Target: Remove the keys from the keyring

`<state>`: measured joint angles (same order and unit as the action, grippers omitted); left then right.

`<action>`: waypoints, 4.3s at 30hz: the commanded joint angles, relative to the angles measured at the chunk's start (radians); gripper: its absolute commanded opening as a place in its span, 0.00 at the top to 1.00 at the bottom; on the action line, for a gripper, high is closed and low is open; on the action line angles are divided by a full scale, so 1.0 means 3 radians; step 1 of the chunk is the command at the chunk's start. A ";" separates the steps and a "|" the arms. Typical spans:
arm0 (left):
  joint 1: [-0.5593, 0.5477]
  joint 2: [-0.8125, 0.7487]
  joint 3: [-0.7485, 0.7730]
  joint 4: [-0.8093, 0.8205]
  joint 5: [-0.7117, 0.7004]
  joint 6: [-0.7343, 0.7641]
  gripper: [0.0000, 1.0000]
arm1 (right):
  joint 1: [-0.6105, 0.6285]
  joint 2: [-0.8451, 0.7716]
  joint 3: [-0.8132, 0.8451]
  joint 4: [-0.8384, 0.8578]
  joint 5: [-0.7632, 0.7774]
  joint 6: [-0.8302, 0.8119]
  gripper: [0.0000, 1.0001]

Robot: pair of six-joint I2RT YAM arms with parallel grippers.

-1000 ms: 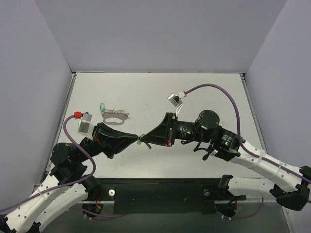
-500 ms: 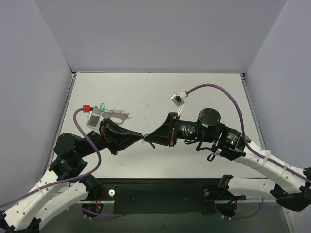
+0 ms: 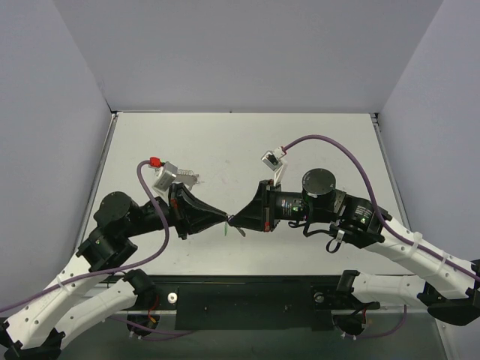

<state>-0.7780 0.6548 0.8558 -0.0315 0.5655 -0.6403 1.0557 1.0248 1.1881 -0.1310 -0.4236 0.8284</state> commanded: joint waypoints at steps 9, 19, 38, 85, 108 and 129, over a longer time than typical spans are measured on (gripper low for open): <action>-0.0045 0.0149 0.0368 -0.0585 0.0114 0.0212 0.23 | 0.0065 0.0005 0.0100 -0.0064 0.0323 0.0061 1.00; -0.0035 -0.0213 0.0588 -0.0826 -0.0712 0.0140 0.18 | 0.0091 -0.0046 0.0150 -0.0212 0.0710 0.0260 1.00; -0.0040 -0.0741 0.0195 -0.0253 -0.1215 -0.0499 0.30 | 0.0065 -0.0062 0.0109 -0.0039 0.0897 0.0818 1.00; -0.0035 -0.1216 -0.0368 0.0289 -0.0878 -0.0371 0.51 | -0.0063 0.0623 -0.0223 0.2426 -0.1068 0.0849 1.00; -0.0035 -0.1293 -0.0480 0.0233 -0.1057 -0.0550 0.54 | 0.0045 0.0669 -0.0074 0.2334 -0.1027 0.0782 1.00; -0.0040 -0.1186 -0.0552 0.0484 -0.0873 -0.0586 1.00 | 0.0050 0.0685 -0.0095 0.2221 -0.1037 0.0706 1.00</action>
<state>-0.7860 0.2737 0.6903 0.0681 0.2855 -0.8261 1.0637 1.2304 1.1202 0.4965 -0.7208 1.0687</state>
